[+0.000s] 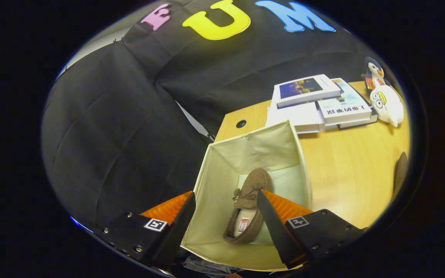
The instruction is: Open the storage box then place both shoes into the box .Put the left shoe in first, then the right shoe, with the right side of both shoes facing outward in a uniform manner.
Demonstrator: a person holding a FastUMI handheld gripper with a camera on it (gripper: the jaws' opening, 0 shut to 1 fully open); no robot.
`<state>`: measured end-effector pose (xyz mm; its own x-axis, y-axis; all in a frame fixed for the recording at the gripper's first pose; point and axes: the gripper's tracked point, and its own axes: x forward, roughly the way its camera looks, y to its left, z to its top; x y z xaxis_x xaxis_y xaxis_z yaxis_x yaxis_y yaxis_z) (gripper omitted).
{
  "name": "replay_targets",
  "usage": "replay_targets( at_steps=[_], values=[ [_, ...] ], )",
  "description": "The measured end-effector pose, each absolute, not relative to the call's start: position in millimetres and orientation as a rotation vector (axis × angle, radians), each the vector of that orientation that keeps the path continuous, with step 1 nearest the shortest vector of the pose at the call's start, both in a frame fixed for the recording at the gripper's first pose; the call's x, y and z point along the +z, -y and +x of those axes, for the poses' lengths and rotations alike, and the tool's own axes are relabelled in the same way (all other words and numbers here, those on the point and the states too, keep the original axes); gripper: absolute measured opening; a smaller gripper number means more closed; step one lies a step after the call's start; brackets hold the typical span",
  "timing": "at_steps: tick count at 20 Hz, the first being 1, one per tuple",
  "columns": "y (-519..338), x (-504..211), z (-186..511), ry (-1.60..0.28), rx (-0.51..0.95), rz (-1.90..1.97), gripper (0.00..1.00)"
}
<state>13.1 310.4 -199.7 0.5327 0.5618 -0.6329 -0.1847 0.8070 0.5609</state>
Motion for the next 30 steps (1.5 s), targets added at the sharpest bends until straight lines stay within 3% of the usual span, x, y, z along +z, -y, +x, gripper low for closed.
replay_targets(
  at_steps=[16, 30],
  values=[
    [-85.2, -161.7, 11.2, -0.734, 0.241, 0.31, 0.97],
    [78.7, -214.3, -26.7, -0.771, 0.034, 0.184, 0.97]
  ],
)
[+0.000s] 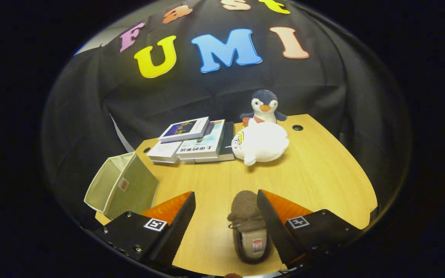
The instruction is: Open the storage box then place both shoes into the box .Put the left shoe in first, then the right shoe, with the right side of both shoes facing outward in a uniform manner.
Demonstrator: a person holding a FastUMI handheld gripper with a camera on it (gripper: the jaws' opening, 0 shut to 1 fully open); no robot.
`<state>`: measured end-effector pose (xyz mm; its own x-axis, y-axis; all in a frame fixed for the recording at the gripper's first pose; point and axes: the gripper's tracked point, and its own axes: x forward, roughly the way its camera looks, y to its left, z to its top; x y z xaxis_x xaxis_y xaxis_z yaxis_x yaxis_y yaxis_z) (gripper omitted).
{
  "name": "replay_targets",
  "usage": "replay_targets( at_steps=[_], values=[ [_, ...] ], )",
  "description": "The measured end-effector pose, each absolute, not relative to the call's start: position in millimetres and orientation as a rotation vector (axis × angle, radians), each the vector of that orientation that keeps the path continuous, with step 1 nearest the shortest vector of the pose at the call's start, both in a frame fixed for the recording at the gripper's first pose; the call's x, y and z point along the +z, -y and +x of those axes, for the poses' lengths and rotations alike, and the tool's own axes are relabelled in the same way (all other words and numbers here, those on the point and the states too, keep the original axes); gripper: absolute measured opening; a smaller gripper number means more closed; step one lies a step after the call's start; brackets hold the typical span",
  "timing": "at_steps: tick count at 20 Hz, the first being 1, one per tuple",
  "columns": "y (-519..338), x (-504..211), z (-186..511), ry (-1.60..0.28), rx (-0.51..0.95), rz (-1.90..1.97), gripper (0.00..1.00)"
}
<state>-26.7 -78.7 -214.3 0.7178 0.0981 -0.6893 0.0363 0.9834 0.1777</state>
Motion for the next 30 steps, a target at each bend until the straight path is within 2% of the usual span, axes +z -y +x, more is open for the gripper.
replay_targets(
  at_steps=[9, 25, 27, 30],
  values=[
    [129.8, -272.3, -61.0, -0.875, 0.005, 0.131, 0.97],
    [155.2, -359.3, -85.5, -1.037, -0.01, 0.104, 0.98],
    [150.1, -361.3, -85.7, -1.049, -0.008, 0.147, 0.9],
    [138.8, -361.6, -84.4, -1.057, 0.0, 0.203, 0.68]
  ],
)
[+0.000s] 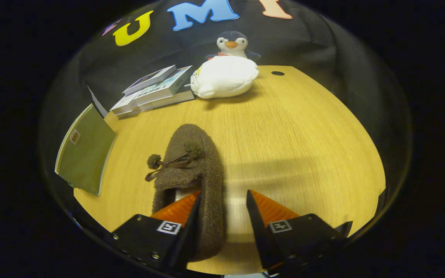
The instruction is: Open the storage box then place both shoes into the box .Put the left shoe in first, then the right shoe, with the right side of both shoes facing outward in a uniform manner.
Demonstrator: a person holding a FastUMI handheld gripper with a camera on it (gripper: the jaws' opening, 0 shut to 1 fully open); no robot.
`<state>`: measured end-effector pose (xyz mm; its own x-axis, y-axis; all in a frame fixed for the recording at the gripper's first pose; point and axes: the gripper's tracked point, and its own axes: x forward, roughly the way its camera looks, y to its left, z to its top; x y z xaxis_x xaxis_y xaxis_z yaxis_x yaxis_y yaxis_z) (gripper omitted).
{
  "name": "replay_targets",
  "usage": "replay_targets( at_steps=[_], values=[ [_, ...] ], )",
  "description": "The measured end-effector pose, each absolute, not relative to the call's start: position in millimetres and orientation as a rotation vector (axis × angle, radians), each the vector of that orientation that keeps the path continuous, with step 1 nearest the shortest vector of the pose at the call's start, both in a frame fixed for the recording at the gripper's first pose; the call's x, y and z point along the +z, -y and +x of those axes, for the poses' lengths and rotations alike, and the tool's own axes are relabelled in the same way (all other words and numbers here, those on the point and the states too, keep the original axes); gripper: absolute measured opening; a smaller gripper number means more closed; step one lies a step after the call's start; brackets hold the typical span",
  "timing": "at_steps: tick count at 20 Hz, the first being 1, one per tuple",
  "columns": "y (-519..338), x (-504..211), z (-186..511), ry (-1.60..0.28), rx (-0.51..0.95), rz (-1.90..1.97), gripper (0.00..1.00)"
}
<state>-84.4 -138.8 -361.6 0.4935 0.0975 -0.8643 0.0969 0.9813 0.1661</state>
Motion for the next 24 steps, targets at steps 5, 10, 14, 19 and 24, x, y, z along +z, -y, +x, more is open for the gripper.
replay_targets(
  at_steps=[5, 10, 14, 19, 24],
  values=[
    [129.3, -361.2, -83.0, -1.087, -0.034, 0.224, 0.22],
    [138.0, -349.1, -76.9, -1.083, -0.149, 0.29, 0.01],
    [124.8, -324.7, -67.4, -1.064, -0.168, 0.37, 0.01],
    [87.0, -286.5, -48.3, -1.034, -0.142, 0.413, 0.01],
    [42.9, -258.7, -29.0, -1.018, -0.098, 0.416, 0.01]
  ],
)
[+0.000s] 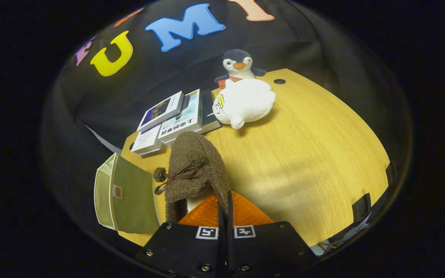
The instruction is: Open the storage box then place both shoes into the box .Put the left shoe in first, then the right shoe, with the right side of both shoes facing outward in a uniform manner.
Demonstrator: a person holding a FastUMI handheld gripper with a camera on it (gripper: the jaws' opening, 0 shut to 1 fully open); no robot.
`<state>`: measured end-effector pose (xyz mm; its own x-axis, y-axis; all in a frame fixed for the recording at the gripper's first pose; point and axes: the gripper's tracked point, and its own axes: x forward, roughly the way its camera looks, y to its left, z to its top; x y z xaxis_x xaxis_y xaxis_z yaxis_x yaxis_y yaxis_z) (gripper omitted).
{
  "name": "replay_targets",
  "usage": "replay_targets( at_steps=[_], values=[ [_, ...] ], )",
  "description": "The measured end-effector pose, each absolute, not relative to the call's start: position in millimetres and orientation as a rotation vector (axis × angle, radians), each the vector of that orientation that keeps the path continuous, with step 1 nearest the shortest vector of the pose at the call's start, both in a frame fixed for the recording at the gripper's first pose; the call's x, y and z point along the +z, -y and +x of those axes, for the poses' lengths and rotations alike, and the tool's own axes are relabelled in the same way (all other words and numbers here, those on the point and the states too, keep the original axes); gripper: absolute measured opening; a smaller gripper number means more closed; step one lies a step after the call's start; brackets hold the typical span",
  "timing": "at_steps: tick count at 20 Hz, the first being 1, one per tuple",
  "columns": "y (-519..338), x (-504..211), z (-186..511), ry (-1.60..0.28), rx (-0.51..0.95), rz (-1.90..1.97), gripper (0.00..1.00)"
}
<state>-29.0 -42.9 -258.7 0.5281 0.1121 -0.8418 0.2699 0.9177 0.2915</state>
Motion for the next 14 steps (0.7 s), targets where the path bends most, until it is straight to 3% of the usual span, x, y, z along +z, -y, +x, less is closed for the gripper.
replay_targets(
  at_steps=[14],
  values=[
    [-82.9, -218.3, 2.8, -1.01, 0.034, 0.395, 0.01]
  ],
)
